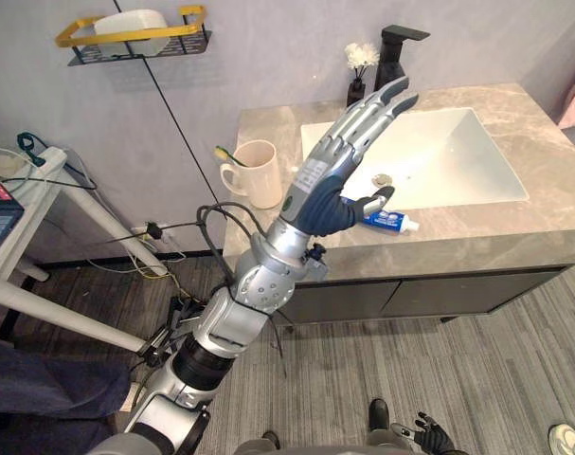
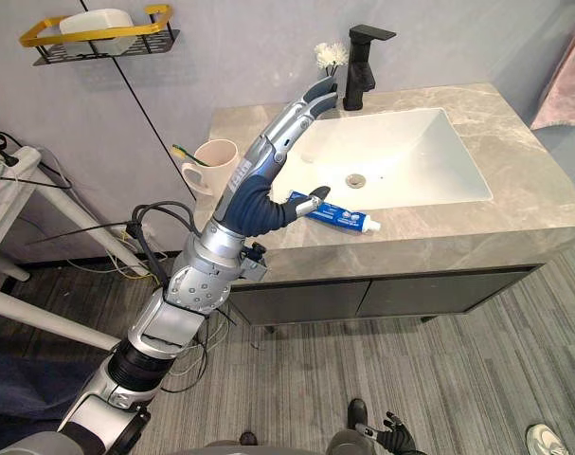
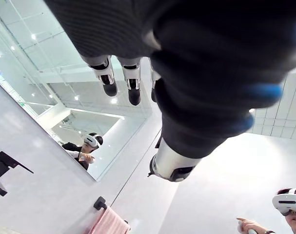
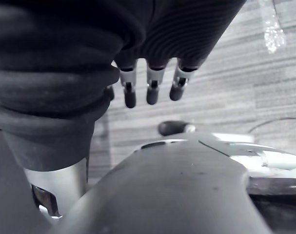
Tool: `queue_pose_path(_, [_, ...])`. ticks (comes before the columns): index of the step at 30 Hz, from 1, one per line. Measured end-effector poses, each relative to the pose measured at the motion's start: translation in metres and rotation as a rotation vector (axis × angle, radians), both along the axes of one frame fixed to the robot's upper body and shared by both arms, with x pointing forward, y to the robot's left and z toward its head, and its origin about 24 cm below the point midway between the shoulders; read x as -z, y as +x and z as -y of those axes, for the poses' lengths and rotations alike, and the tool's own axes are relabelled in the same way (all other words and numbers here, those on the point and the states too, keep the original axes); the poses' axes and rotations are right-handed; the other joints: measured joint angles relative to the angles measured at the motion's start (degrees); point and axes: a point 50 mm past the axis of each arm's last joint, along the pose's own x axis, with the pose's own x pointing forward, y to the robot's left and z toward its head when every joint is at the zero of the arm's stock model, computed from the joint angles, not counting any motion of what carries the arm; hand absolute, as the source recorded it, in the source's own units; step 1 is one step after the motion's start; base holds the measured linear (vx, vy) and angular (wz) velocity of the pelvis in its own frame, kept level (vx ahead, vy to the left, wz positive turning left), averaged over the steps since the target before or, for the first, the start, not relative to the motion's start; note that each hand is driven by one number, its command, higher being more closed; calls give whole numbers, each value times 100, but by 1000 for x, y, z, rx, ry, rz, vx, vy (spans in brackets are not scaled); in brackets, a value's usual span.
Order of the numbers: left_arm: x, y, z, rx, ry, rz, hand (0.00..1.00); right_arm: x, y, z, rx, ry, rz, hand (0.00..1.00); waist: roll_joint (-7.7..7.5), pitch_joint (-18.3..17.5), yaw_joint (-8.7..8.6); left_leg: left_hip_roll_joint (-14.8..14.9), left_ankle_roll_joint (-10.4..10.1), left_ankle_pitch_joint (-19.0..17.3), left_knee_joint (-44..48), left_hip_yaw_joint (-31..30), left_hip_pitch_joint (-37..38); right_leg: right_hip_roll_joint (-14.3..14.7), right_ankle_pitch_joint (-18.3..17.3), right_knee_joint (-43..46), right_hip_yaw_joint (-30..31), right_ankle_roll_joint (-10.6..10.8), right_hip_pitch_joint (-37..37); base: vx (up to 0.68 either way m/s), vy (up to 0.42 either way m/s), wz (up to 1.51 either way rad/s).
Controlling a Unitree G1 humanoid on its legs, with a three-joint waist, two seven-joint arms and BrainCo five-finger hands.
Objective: Organize washtable
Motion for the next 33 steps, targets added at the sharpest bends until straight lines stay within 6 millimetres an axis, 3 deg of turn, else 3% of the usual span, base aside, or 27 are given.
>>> queue_pose_path(11, [0,1,2,12,-11,-7,0,0,-4,5,-1,-8,-15,0,55,-249,-6,1,0,-1,-15,30,43,6,20,0,36,23,-20,-12,-1,-1])
queue_pose_path(14, [8,25,8,-31,56,-63,0,0,-4,4,-3,-5,-18,0,29,-263,-7,-1,0,-1,-11,61,40,6,32,0,48,21,-39,-16,1,-7])
queue_pose_path(16, [14,55,11,-130,141,-103,0,0,-3,3,-3,-4,-11,0,22,-265,-38,-10,0,0,-5,185,-51,10,106,0,194,13,-237,-45,0,-31])
queue_pose_path(20, [16,66,18,-176,245,-89,0,0,-1,2,-1,0,-5,0,21,-264,-182,-9,0,0,5,196,-119,14,117,0,210,9,-316,-12,-2,-7])
queue_pose_path(21, [26,82,16,-243,361,-97,0,-1,0,2,6,0,3,0,24,-252,-236,6,-2,-3,-13,255,-80,36,129,-2,246,-9,-325,-24,-7,-14])
queue_pose_path(24, [48,100,-7,-350,529,-132,0,-4,8,4,10,-8,32,0,70,-80,-360,10,-4,-5,-30,333,-75,48,146,-29,304,-33,-385,-57,-12,-15])
queue_pose_path(27, [52,106,-15,-381,639,-113,0,-4,10,4,8,-10,44,0,123,-32,-499,5,-4,-4,-104,330,-63,45,146,-31,220,-33,-401,-15,-3,0])
queue_pose_path(33, [57,102,-7,-342,715,-70,0,-6,14,7,2,-19,63,0,229,49,-571,6,-4,-5,-109,337,-47,45,146,-33,205,-33,-390,-26,-8,-1])
